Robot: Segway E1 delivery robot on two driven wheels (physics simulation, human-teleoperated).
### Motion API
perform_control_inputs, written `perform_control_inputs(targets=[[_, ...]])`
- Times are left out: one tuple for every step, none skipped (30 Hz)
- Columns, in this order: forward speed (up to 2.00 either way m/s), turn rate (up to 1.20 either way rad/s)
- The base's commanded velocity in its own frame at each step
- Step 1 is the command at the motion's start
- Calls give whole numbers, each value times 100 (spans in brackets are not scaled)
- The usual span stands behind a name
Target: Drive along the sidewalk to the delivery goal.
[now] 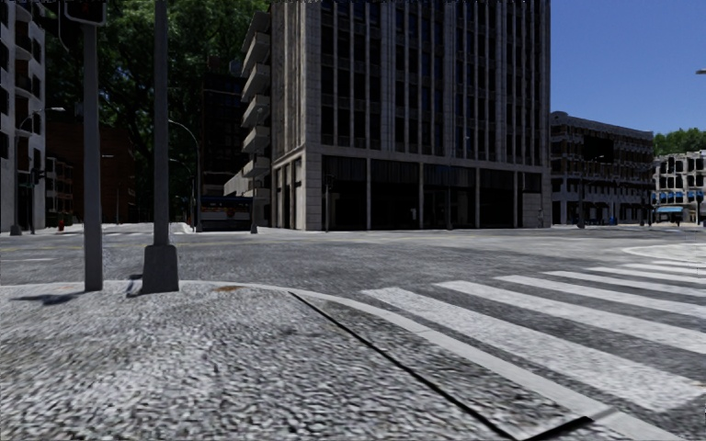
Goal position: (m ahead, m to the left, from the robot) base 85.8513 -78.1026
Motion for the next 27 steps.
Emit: perform_control_inputs(targets=[[147,-60],[147,-60],[147,-60],[147,-60],[147,-60],[147,-60],[147,-60],[147,-60],[147,-50],[147,-34],[147,-34],[147,-29],[147,-31],[147,-41],[147,-49],[147,-49],[147,-53],[147,-56],[147,-57],[147,-57],[147,-59],[147,-59],[147,-60],[147,-60],[147,-60],[147,-61],[147,-61]])
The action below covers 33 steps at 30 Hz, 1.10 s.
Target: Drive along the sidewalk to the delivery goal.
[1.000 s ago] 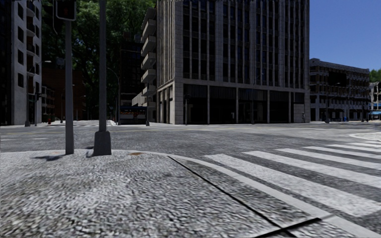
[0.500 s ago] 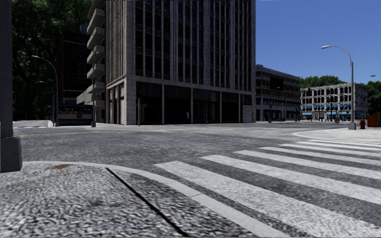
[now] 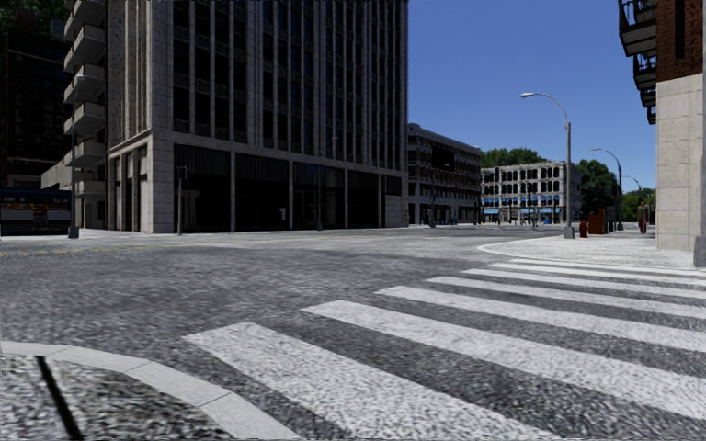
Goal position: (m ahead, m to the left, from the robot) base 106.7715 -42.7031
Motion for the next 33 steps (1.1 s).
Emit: perform_control_inputs(targets=[[147,-61],[147,-61],[147,-61],[147,-61],[147,-61],[147,-63],[146,-64],[146,-64],[146,-64],[146,-64],[146,-64],[146,-64],[146,-64],[146,-64],[146,-64],[146,-64],[146,-64],[146,-64],[146,-64],[146,-64],[146,-64],[146,-60],[146,-60],[146,-53],[146,-47],[146,-38],[146,-26],[146,-26],[146,-12],[146,-7],[149,-6],[149,-6],[149,-8]])
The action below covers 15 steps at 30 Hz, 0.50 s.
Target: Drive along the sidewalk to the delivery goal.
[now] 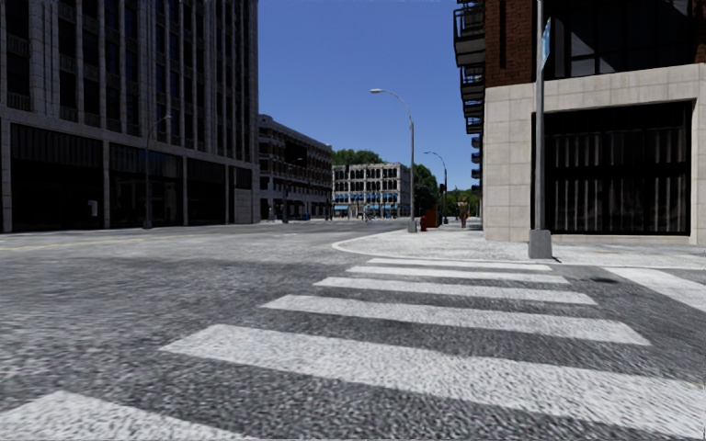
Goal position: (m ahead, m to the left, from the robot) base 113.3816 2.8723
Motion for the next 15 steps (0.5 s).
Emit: perform_control_inputs(targets=[[150,-17],[152,-27],[160,-39],[160,-39],[169,-46],[171,-48],[171,-49],[171,-49],[172,-49],[172,-49],[172,-49],[172,-49],[172,-49],[172,-49],[172,-50]])
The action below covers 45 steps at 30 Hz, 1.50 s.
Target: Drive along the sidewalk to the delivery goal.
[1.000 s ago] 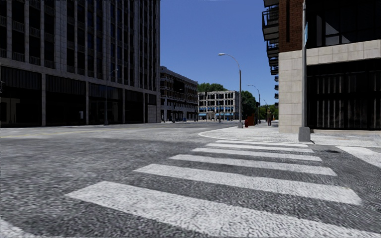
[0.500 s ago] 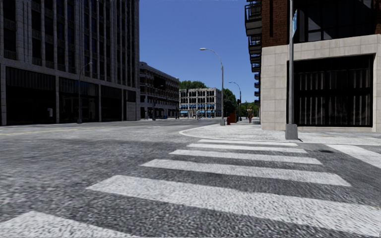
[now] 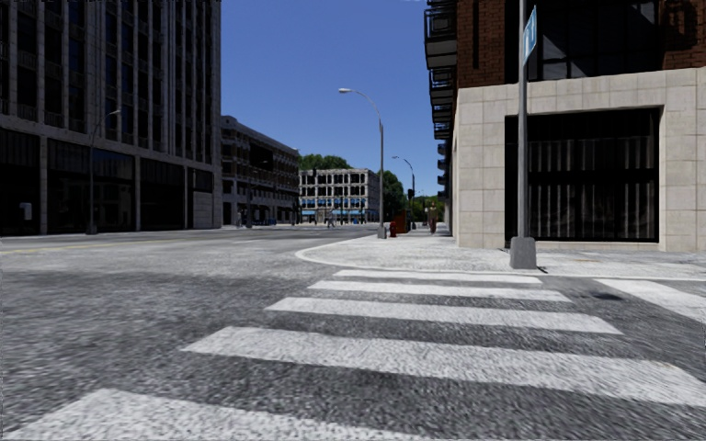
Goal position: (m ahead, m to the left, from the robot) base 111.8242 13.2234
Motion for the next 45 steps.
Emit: perform_control_inputs(targets=[[172,-50],[172,-50],[172,-50],[172,-50],[172,-50],[172,-50],[172,-50],[172,-50],[172,-50],[172,-50],[172,-50],[172,-50],[172,-50],[172,-50],[172,-50],[172,-50],[175,-45],[200,-32],[200,-25],[200,-25],[200,-21],[200,-20],[200,-18],[200,-18],[200,-14],[200,-7],[200,0],[200,0],[200,0],[200,0],[200,0],[200,0],[200,0],[200,0],[200,0],[200,0],[200,0],[200,0],[200,0],[200,0],[200,0],[200,0],[200,0],[200,0],[200,0]])
